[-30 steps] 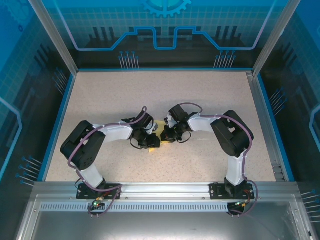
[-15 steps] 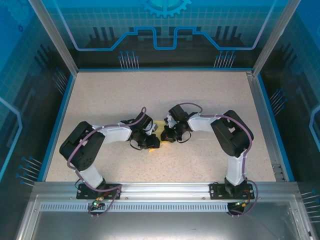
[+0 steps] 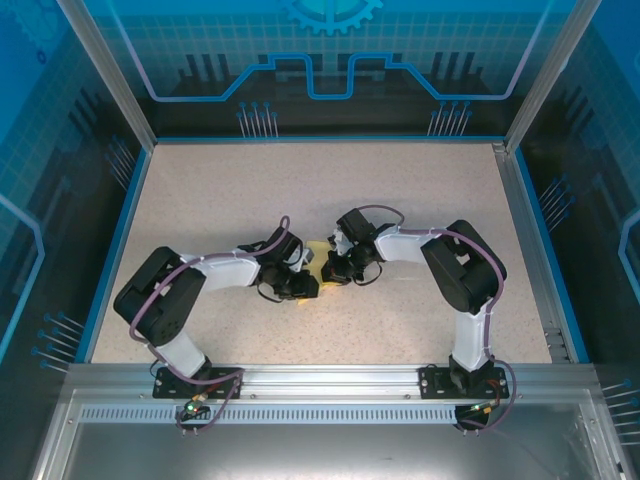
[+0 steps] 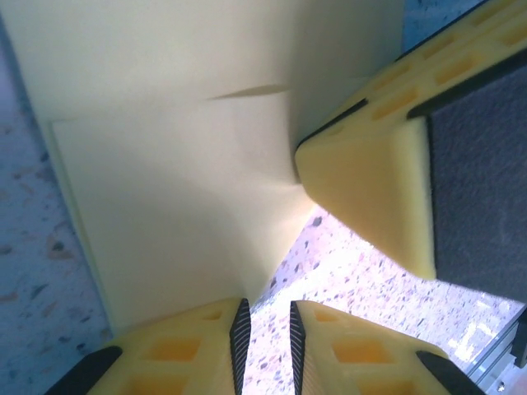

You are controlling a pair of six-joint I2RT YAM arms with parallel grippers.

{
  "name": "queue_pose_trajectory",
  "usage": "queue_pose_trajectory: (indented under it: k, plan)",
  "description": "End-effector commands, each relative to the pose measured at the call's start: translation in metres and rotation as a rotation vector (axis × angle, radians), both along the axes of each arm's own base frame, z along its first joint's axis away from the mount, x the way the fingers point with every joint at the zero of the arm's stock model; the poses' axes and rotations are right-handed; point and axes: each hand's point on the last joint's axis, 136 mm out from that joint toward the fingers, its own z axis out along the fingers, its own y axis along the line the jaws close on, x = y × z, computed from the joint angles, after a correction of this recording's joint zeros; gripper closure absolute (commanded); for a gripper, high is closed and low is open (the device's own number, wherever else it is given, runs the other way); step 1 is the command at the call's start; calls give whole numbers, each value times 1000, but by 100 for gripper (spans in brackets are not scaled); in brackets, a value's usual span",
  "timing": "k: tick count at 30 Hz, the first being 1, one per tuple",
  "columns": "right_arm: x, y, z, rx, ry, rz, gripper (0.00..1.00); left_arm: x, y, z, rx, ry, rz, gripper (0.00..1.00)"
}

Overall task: Fold a paper plane with a square sheet of paper (pick it up from the middle)
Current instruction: Third fold the triangle at the center of the table.

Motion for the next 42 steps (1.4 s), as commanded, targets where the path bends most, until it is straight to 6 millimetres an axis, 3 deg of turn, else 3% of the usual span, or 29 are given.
queue_pose_trajectory:
  k: [1, 24, 29, 32, 38, 42]
  plan:
    - [-24, -44, -53, -249, 91, -22, 94, -39, 30, -18, 115, 140, 11, 75]
    - [-23, -44, -54, -255, 92, -17, 94, -51, 50, -21, 186, 165, 56, 75]
    - [-23, -44, -54, -257, 92, -16, 94, -47, 53, -14, 183, 151, 102, 75]
    - [-22, -43, -54, -255, 92, -17, 94, -40, 47, 1, 120, 133, 133, 75]
    - [-21, -43, -51, -254, 86, -18, 94, -12, 22, 49, -73, 48, 193, 73]
    - [-20, -42, -50, -251, 85, -21, 94, 5, 3, 64, -173, 39, 209, 73]
